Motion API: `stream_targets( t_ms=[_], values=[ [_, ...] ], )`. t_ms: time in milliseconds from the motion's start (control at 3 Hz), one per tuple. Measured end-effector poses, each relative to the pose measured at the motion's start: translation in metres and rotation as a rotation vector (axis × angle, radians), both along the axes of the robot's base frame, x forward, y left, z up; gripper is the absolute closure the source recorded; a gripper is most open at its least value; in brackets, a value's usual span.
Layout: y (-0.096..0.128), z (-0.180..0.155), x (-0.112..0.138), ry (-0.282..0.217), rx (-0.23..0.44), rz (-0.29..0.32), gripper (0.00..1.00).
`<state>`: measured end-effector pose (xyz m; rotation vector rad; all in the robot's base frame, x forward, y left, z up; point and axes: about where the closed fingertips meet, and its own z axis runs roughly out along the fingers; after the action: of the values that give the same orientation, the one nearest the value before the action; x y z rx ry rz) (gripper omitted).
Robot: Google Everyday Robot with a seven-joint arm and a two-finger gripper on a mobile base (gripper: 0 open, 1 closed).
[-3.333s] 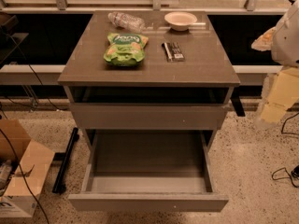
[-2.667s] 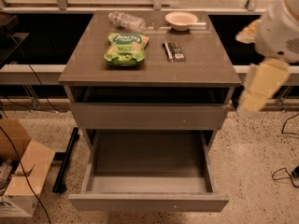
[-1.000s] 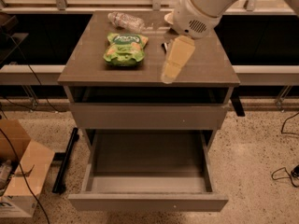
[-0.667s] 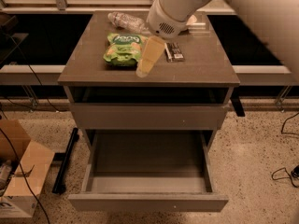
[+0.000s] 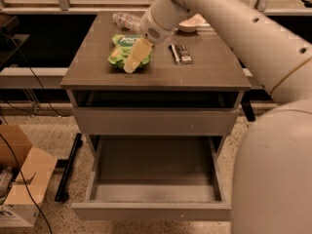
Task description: Place green rice chip bag into middle drawer
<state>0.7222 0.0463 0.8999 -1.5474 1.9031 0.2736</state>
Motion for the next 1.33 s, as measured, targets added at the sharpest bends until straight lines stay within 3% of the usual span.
stream_targets(
  t_ms=[667,1000,1333],
  values=[
    [0.009,-0.034,0.05,0.04,0.067,-0.073,0.0],
    [0.002,-0.05,0.061,0.063,0.077,-0.113,0.18],
    [0.0,-0.057,0.062,0.06,0.048,-0.117,0.41]
  ],
)
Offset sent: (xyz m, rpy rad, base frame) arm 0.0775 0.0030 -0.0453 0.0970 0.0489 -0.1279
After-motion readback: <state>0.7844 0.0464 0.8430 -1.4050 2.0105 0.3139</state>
